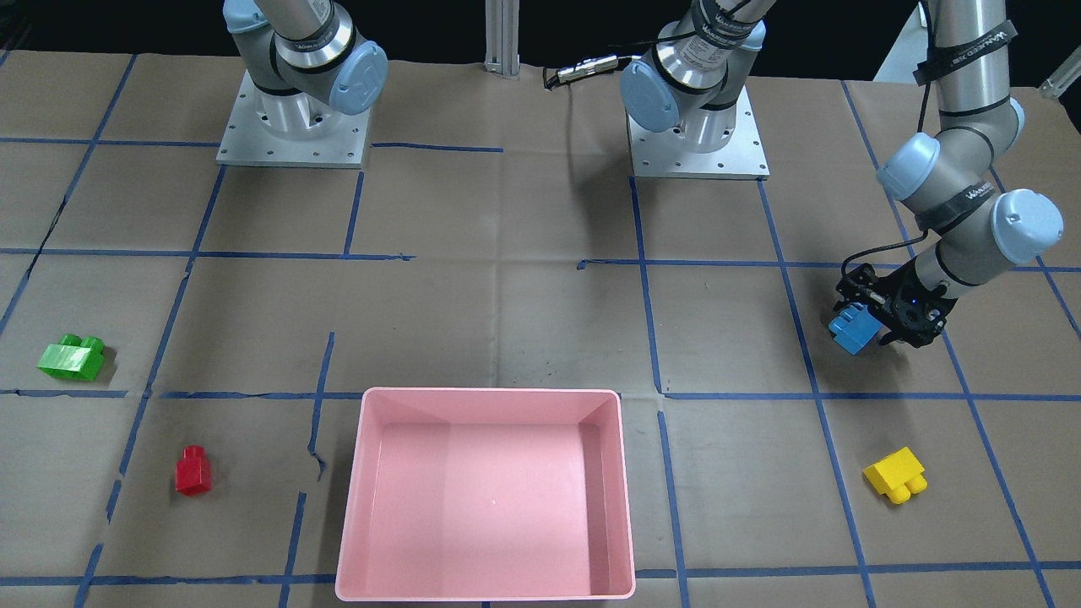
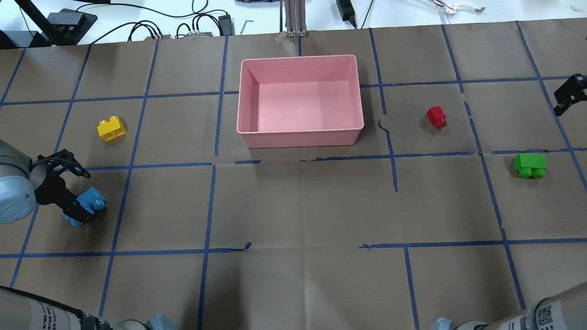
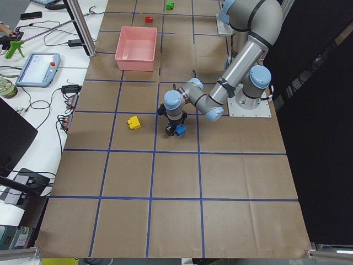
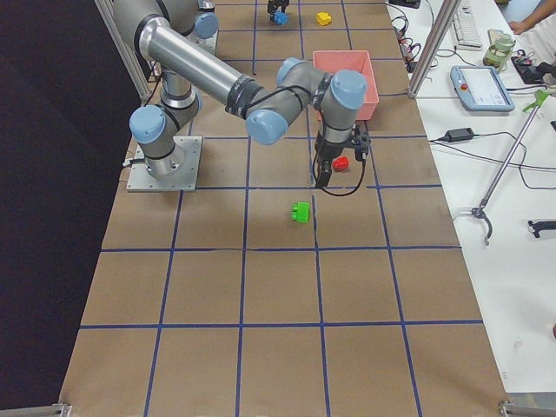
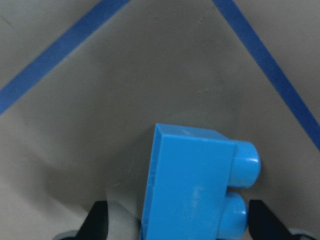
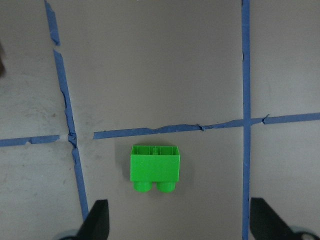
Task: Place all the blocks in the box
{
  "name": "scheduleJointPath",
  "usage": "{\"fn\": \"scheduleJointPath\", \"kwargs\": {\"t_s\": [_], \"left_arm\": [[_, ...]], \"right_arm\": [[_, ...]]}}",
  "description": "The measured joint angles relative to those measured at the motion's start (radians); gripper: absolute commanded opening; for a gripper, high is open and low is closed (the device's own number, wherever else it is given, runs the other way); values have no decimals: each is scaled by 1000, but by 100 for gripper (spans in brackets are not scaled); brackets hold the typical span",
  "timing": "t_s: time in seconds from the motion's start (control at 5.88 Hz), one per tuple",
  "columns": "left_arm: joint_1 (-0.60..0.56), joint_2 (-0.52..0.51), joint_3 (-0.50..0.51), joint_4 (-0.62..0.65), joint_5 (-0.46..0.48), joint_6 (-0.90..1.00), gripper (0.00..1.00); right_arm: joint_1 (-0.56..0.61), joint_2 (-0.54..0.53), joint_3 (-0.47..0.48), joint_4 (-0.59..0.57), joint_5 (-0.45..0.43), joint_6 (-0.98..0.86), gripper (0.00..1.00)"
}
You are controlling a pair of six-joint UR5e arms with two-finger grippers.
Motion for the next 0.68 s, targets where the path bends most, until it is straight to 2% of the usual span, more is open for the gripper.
{"fn": "scheduleJointPath", "kwargs": {"t_s": [0.34,0.51,0.68], "left_arm": [[0,8,1,0,-1,4,21],[0,12,5,0,-1,5,1],[0,15,9,1,-1,5,0]], "right_arm": [[-2,41,104,-134,2,-58,100],[-2,46,151,-180,3,-80,100],[-2,50,193,-235,4,-114,100]]}}
